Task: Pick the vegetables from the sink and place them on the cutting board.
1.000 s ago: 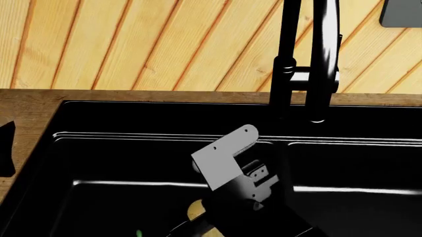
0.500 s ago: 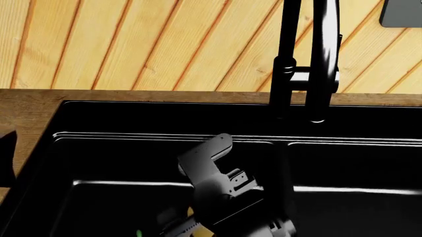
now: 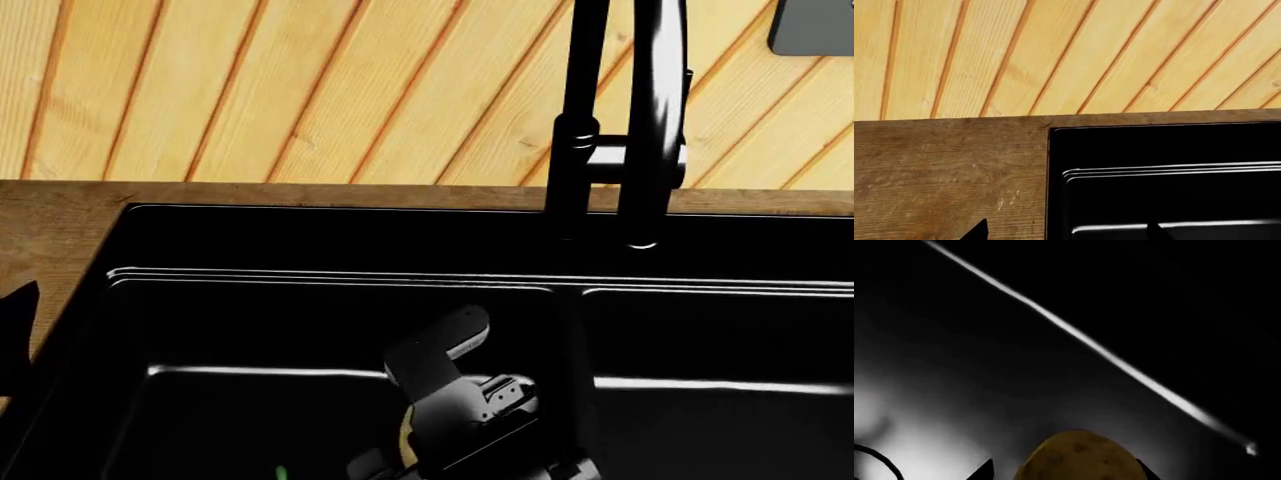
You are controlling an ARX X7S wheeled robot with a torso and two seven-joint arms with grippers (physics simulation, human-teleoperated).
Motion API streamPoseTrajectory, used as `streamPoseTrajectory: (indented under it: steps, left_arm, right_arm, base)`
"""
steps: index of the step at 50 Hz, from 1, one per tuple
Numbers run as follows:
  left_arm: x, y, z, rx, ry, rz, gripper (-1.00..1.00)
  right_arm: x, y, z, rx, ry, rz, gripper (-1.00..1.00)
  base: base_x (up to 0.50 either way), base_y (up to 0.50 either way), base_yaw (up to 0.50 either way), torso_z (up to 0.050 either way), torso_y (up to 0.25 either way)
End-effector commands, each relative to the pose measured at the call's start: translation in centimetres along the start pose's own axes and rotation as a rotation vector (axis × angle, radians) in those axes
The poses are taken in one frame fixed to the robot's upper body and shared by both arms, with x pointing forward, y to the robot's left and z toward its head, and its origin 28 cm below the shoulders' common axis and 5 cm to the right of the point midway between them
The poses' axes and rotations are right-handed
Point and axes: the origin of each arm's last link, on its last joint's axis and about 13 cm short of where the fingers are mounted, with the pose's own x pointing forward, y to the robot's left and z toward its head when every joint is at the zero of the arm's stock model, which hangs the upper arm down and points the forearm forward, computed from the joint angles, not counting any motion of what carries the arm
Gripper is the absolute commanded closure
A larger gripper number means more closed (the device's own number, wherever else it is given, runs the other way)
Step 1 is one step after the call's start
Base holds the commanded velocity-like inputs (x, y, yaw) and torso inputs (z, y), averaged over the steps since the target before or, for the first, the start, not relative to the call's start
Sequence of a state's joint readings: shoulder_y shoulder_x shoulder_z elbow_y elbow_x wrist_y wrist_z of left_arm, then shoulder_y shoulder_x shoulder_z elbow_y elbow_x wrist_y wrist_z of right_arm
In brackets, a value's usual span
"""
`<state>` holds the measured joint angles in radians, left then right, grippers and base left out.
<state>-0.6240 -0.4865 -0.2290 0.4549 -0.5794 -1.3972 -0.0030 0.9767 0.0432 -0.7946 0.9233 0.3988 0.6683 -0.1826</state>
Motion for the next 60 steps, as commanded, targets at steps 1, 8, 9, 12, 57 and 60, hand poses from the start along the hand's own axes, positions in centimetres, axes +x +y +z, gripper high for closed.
streamPoseTrajectory:
  steps: [1,8,9,12,57,60]
  left_arm:
    - [0.3,-0.4,-0.1,-0.016,-0.002,-0.003,-1.0]
    - [-0.1,-0.1,-0.1,-0.018,-0.002,-0.008,-1.0]
    - [-0.2,0.0,0.0,-0.019,-0.003,-0.009,-1.0]
    - [-0.1,-0.1,-0.1,-0.021,-0.004,-0.011,-1.0]
    - [0.0,-0.6,0.4,-0.025,-0.017,-0.01,-1.0]
    - [-0.1,-0.5,0.3,-0.023,-0.018,-0.01,-1.0]
  right_arm:
    - [0.2,0.7,-1.3,0.063,0.034,0.06,1.0]
    - [-2.0,0.7,1.3,0.022,-0.067,0.048,1.0]
    - [-2.5,0.8,1.8,0.019,-0.083,0.049,1.0]
    - [-3.7,0.9,2.8,0.006,-0.121,0.055,1.0]
    - [-23.2,4.2,2.9,-0.141,-0.697,-0.012,1.0]
    - [-24.5,4.0,2.5,-0.106,-0.74,-0.025,1.0]
  base:
    - [0.0,0.0,0.0,0.0,0.0]
    - [0.0,0.0,0.0,0.0,0.0]
    - [0.0,0.0,0.0,0.0,0.0]
    - [0.0,0.0,0.0,0.0,0.0]
    - [0.0,0.0,0.0,0.0,0.0]
    - [0.0,0.0,0.0,0.0,0.0]
